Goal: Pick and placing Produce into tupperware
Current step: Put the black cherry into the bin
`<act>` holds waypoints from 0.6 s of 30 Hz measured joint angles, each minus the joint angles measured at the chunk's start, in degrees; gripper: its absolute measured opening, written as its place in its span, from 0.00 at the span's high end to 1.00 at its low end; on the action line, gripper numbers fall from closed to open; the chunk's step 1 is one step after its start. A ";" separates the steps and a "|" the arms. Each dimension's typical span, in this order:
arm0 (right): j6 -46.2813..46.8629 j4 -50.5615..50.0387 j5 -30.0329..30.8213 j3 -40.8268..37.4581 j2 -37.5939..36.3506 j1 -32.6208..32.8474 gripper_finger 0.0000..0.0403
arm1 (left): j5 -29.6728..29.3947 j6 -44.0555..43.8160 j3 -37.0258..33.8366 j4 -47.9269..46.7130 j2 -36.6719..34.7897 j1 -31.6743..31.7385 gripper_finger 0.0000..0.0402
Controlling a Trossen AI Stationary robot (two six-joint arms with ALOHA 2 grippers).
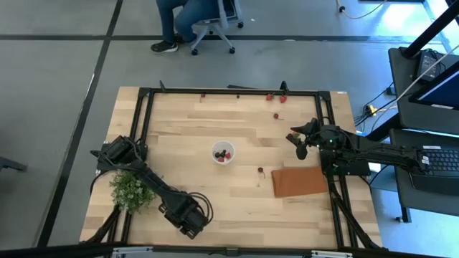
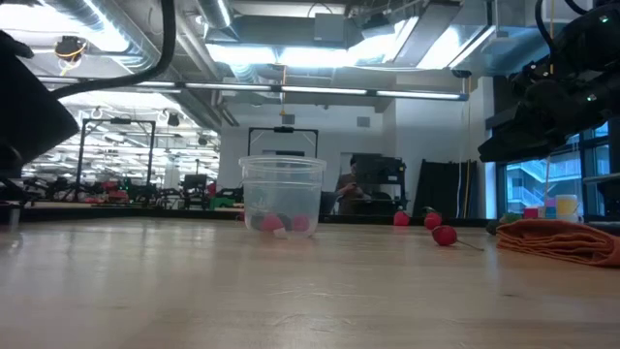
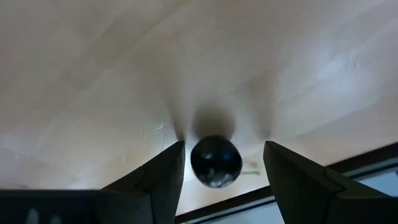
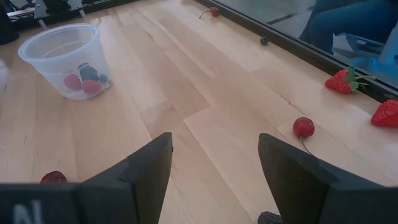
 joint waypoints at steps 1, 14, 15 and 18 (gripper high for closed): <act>0.00 -0.01 0.00 0.00 0.02 0.00 0.40 | 0.04 -0.68 -0.21 0.09 0.00 0.05 0.48; 0.22 -0.04 -0.01 0.00 0.01 0.01 0.40 | 2.11 -3.68 -1.60 0.37 -0.05 0.10 0.63; 0.22 -0.04 -0.01 0.00 0.01 0.00 0.40 | 1.91 -3.67 -1.60 0.37 -0.07 0.09 0.65; 0.22 -0.04 -0.01 0.00 0.01 0.00 0.40 | 1.69 -3.61 -1.62 0.37 -0.09 0.11 0.69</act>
